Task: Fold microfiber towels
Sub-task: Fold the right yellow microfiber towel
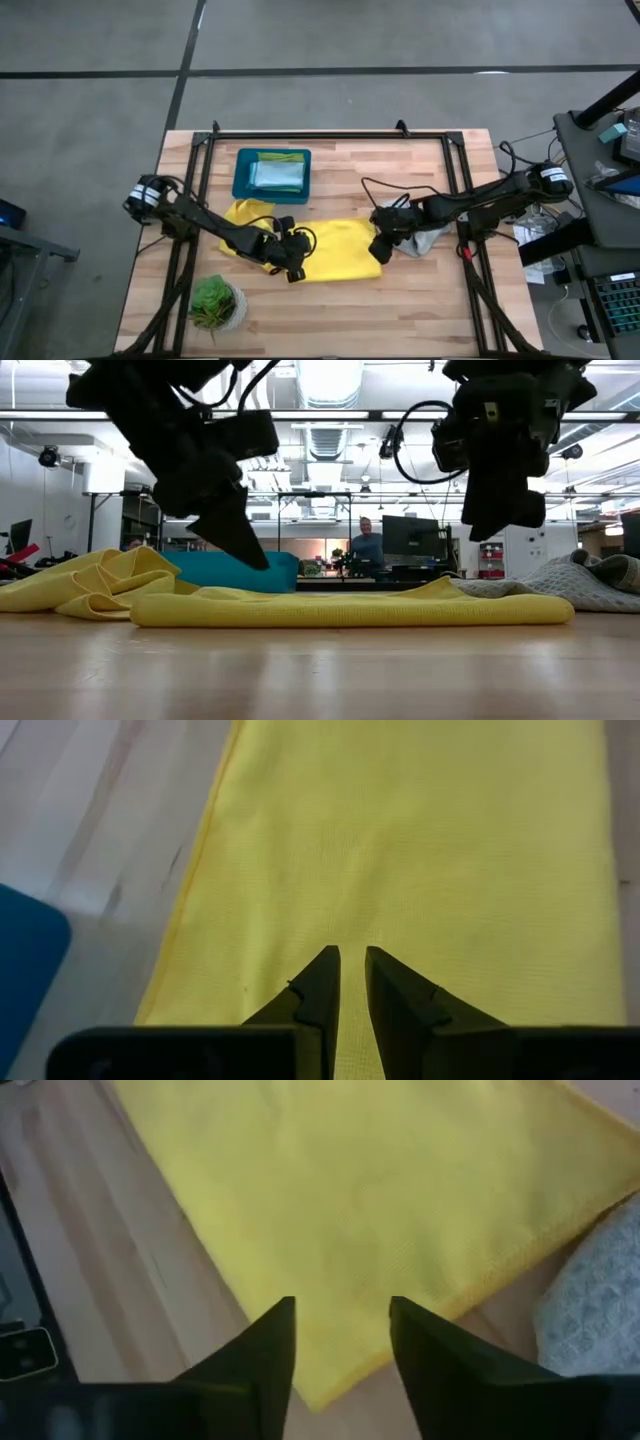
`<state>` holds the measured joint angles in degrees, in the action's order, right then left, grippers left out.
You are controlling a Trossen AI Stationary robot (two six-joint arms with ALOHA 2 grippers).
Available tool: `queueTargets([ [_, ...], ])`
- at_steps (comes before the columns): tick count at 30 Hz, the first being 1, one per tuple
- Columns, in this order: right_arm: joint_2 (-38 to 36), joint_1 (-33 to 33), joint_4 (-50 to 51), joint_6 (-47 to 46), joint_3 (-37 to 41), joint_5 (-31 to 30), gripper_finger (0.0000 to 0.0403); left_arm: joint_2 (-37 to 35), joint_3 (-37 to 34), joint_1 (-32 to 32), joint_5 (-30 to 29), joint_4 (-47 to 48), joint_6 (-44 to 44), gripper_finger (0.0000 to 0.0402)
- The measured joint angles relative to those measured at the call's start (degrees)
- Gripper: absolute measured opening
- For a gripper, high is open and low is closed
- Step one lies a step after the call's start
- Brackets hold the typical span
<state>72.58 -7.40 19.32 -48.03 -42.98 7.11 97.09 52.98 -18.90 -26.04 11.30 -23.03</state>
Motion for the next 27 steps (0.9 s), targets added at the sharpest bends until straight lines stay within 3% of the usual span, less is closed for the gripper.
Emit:
queueTargets([
  [8, 1.3, -1.9, -5.4, 7.4, 0.1, -4.5, 0.0179, 2.2, -0.1, -0.3, -0.2, -6.9, -0.2, 0.0037],
  [11, 2.2, -2.3, -5.0, 3.5, 0.1, -5.4, 0.0175, 2.5, 0.0, -0.3, -0.3, -11.6, -0.3, 0.0038],
  [17, 3.5, -6.0, 2.0, -6.4, 0.1, -5.5, 0.0175, 2.5, -0.4, -0.4, 1.0, -12.1, -0.6, 0.0038],
  [27, 6.6, -8.0, 4.2, -11.0, 0.4, -7.3, 0.0230, 6.6, -3.1, -0.6, 0.8, -12.0, -6.6, 0.0038],
])
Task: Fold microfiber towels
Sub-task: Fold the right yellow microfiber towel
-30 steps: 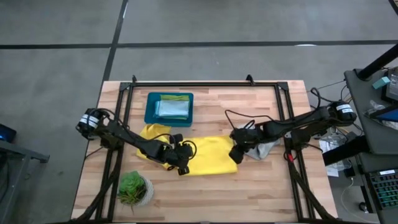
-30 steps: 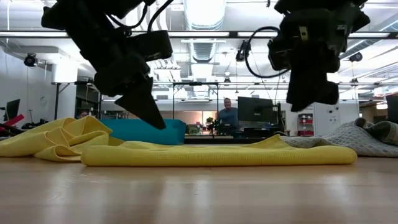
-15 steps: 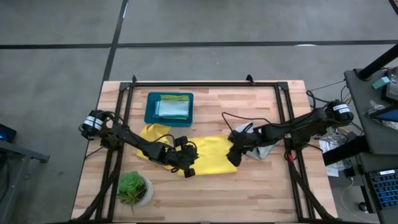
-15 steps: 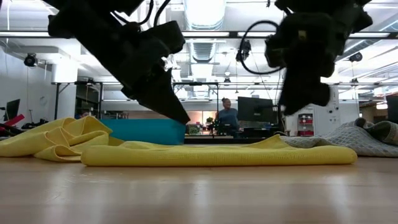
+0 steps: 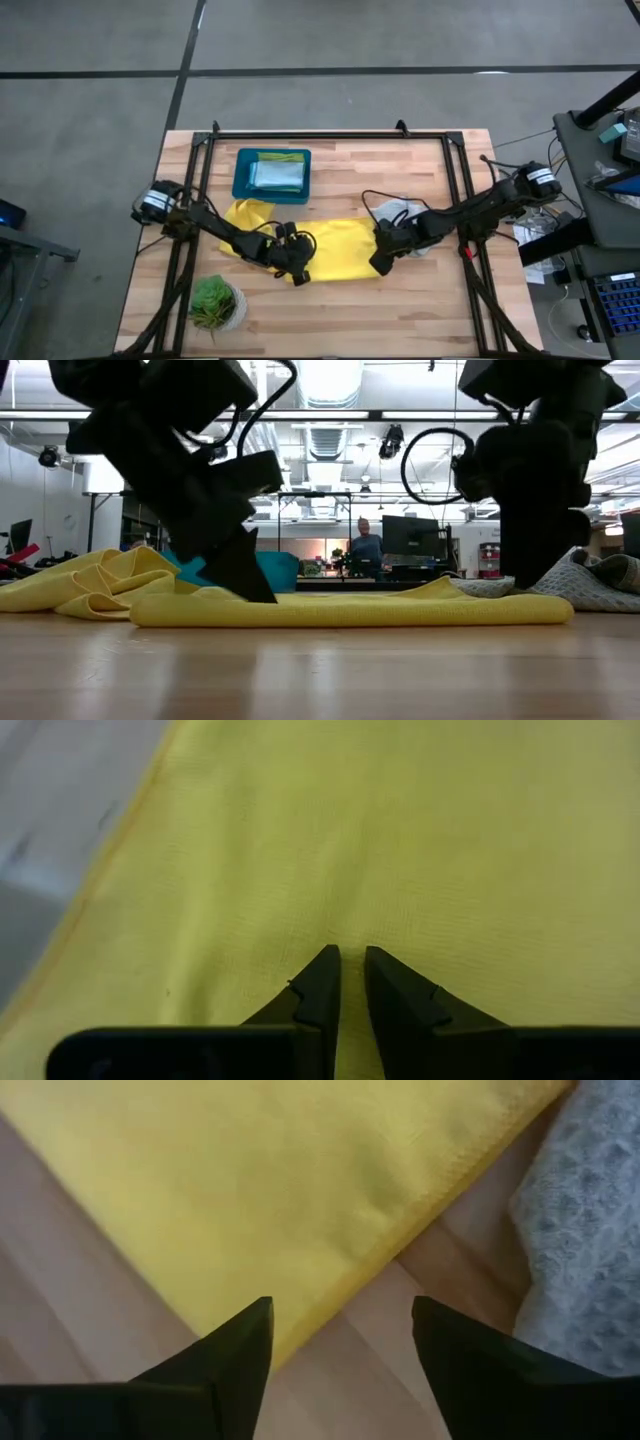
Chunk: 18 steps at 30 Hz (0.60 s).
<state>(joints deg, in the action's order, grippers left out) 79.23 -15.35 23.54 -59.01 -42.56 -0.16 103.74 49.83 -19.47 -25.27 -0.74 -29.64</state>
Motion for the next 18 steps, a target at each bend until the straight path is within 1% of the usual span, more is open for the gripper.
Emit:
queueTargets([
  [4, 2.2, 0.1, -0.9, -0.2, 0.1, -1.1, 0.0249, 0.5, -0.2, -0.1, 0.8, -0.5, 0.0, 0.0038],
  [9, 5.2, 0.4, -5.2, 0.0, 0.4, -3.0, 0.0260, 0.4, -0.4, -0.1, 1.0, -0.6, -0.1, 0.0038],
  [15, 7.3, 1.1, -13.4, 2.3, 0.4, -5.0, 0.0253, 0.4, -0.4, -0.1, 1.1, -0.5, 0.0, 0.0038],
  [18, 7.2, 1.1, -14.0, 2.9, 0.5, -7.7, 0.0239, 0.4, -0.5, -0.1, 1.2, -0.4, 0.0, 0.0038],
])
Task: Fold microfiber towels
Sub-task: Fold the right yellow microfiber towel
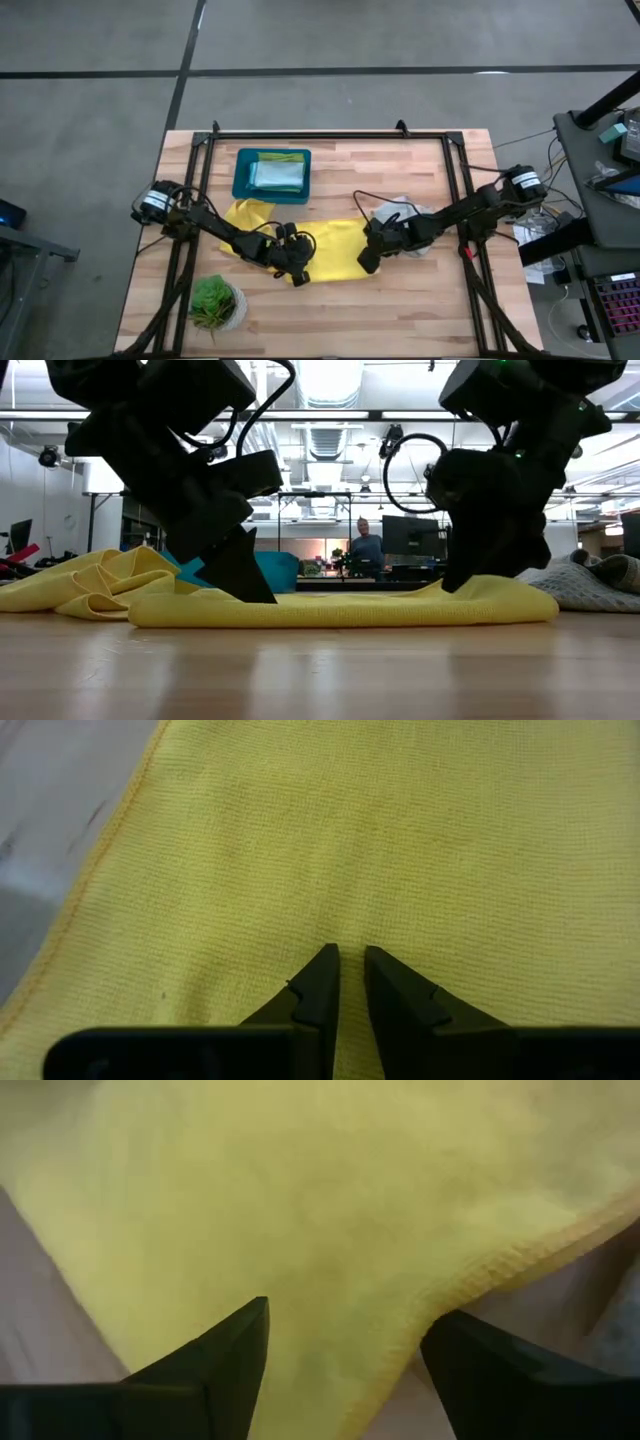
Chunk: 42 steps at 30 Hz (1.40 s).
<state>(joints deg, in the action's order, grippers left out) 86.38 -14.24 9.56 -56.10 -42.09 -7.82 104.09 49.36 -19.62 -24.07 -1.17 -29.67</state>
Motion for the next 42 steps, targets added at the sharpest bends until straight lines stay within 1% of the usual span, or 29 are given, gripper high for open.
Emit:
queueTargets([
  [6, -1.3, 0.0, 0.8, 0.5, 0.1, -1.3, 0.0204, 0.0, 0.0, 0.0, 0.1, 0.0, 0.0, 0.0038],
  [8, -1.3, 0.0, 0.8, 0.6, 0.1, -1.3, 0.0186, 0.0, 0.0, 0.0, 0.1, 0.0, 0.0, 0.0038],
  [11, -1.4, 0.0, 0.8, 0.8, 0.2, -1.5, 0.0145, 0.0, 0.0, 0.0, 0.1, 0.0, 0.0, 0.0038],
  [17, -1.4, 0.0, 0.6, 2.1, 0.2, -1.8, 0.0049, -0.1, -0.1, 0.0, 0.2, 0.0, 0.0, 0.0038],
  [20, -1.6, 0.0, 0.7, 2.8, 0.2, -1.7, 0.0017, -1.1, -0.2, 0.0, 0.9, 0.8, 0.1, 0.0038],
  [24, -3.4, 0.0, 2.4, 3.2, 0.0, -0.8, 0.0010, -4.7, -0.3, -0.8, 1.1, 1.5, 1.9, 0.0038],
  [27, -5.6, 0.0, 8.3, 3.5, -1.6, -0.9, 0.0009, -7.9, -0.2, -2.2, 1.0, 1.2, 4.4, 0.0038],
  [31, -8.3, 0.1, 17.1, 3.6, -4.8, -1.2, 0.0009, -10.7, -0.2, -4.4, 0.8, 2.6, 4.5, 0.0038],
  [37, -8.2, 0.3, 31.0, 4.3, -12.5, -1.2, 0.0009, -9.9, -0.3, -7.0, 0.5, 4.0, 1.6, 0.0038],
  [40, -7.4, 0.3, 34.8, 5.1, -16.0, -1.2, 0.0009, -8.4, -0.3, -7.4, 0.0, 3.9, 1.5, 0.0038],
  [42, -6.6, 0.3, 35.3, 5.2, -17.9, -1.2, 0.0009, -7.2, -0.3, -7.5, -0.6, 3.5, 1.4, 0.0038],
])
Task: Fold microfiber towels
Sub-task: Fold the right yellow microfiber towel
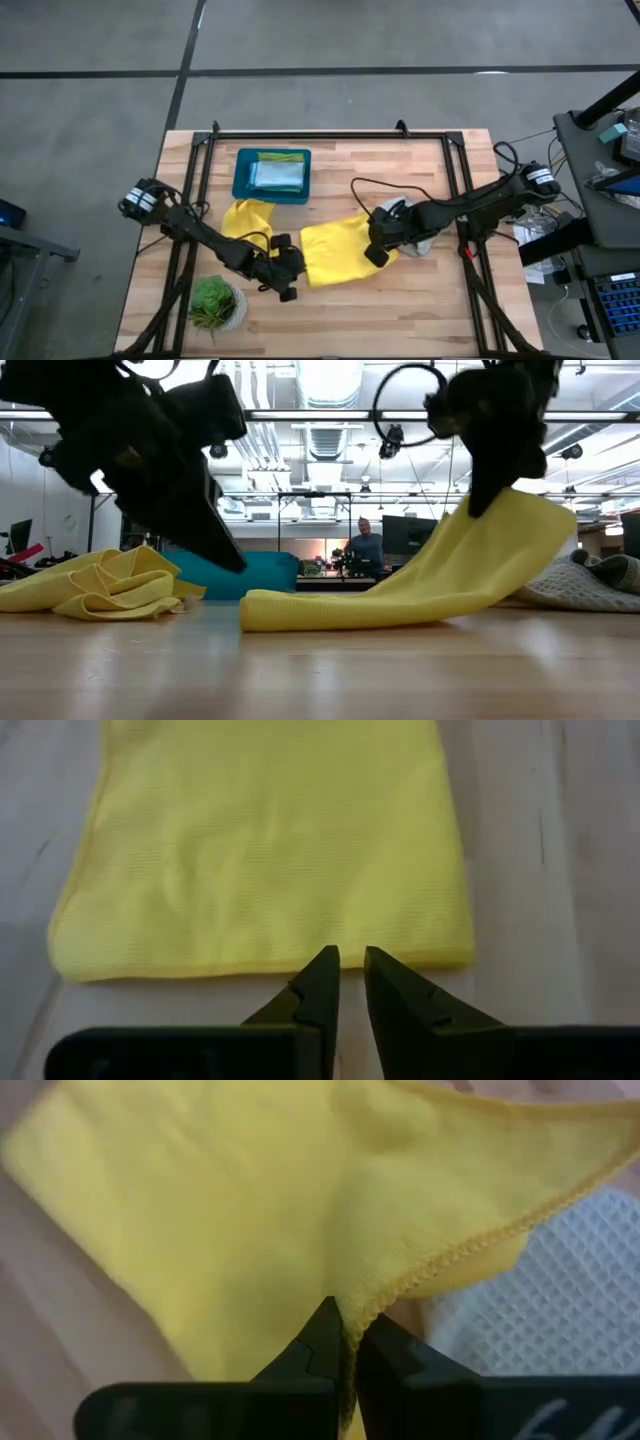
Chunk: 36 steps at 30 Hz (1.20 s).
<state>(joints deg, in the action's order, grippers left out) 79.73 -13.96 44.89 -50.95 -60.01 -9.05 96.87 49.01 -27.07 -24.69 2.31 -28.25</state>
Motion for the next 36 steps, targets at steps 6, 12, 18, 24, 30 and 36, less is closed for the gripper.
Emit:
queueTargets([
  [6, 3.8, 0.0, -0.6, 0.0, -4.7, 0.5, 0.0009, 4.5, 0.0, 0.5, -1.6, -0.8, -0.1, 0.0038],
  [12, 10.5, 0.3, -6.3, 2.7, -8.9, 1.8, 0.0009, 6.7, 0.0, 0.6, -2.9, -1.4, -0.9, 0.0038],
  [18, 18.2, 1.7, -8.0, 6.4, -14.0, 2.0, 0.0009, 7.1, 0.1, 0.6, -3.1, -1.7, -1.4, 0.0038],
  [24, 23.9, 2.9, -8.9, 10.4, -19.0, 1.5, 0.0009, 7.1, 0.1, 0.6, -3.1, -1.9, -1.4, 0.0038],
  [30, 27.1, 3.5, -11.5, 12.6, -21.8, 1.5, 0.0009, 7.2, 0.1, 0.7, -3.1, -1.9, -1.4, 0.0038],
  [36, 28.1, 3.5, -13.5, 14.1, -21.9, 1.5, 0.0011, 7.2, 0.1, 0.7, -3.2, -2.2, -1.4, 0.0038],
])
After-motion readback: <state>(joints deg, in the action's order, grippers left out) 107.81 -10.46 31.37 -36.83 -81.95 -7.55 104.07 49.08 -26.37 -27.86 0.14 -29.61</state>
